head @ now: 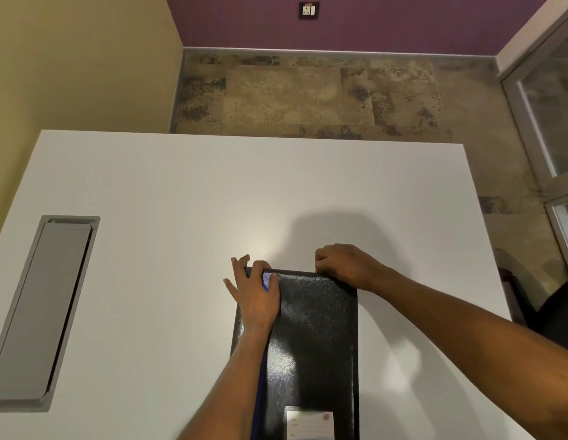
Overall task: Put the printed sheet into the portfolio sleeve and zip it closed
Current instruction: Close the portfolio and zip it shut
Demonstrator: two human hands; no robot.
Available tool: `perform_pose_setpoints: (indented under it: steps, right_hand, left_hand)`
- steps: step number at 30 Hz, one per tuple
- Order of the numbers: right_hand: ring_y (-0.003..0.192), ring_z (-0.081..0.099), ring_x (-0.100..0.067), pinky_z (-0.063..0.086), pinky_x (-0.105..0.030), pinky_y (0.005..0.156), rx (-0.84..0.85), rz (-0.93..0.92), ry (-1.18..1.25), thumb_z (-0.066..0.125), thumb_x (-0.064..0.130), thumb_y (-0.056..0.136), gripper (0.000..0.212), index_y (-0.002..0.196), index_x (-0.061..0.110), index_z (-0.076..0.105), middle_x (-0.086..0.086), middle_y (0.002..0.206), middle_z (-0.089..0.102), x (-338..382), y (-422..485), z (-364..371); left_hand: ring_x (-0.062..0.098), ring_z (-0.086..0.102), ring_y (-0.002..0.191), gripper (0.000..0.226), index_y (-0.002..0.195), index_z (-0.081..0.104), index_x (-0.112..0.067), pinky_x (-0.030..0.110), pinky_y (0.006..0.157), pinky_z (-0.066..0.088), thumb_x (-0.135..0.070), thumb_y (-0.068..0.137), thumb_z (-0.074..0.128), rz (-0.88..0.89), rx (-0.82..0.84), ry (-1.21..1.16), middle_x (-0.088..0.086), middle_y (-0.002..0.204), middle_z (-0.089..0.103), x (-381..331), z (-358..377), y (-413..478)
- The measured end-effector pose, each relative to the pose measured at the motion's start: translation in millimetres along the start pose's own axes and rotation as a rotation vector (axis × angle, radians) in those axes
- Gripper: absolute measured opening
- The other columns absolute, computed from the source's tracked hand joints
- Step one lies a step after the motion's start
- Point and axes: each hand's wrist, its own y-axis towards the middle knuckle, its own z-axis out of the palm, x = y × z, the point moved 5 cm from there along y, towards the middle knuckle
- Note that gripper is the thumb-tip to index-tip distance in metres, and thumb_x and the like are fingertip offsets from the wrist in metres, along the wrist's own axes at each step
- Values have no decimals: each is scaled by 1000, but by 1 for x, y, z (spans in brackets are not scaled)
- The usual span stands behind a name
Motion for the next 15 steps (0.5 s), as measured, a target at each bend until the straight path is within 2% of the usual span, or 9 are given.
perform_pose_setpoints:
  steps: [6, 15]
  right_hand:
    - [96, 63, -14, 52, -38, 83, -35, 127, 70, 64, 22, 95, 13, 96, 29, 75, 11, 102, 69, -27, -19, -4]
    - [93, 62, -13, 49, -34, 81, -131, 58, 184, 63, 31, 99, 10, 95, 29, 73, 11, 104, 66, 25, 39, -8]
  left_hand:
    - [21, 10, 162, 16, 101, 62, -31, 57, 129, -7, -16, 98, 60, -12, -16, -21, 1, 157, 41, 4, -3, 0]
    - [24, 4, 163, 16, 115, 65, -27, 61, 128, -8, -22, 102, 58, 29, 60, 20, 3, 162, 37, 7, -5, 1]
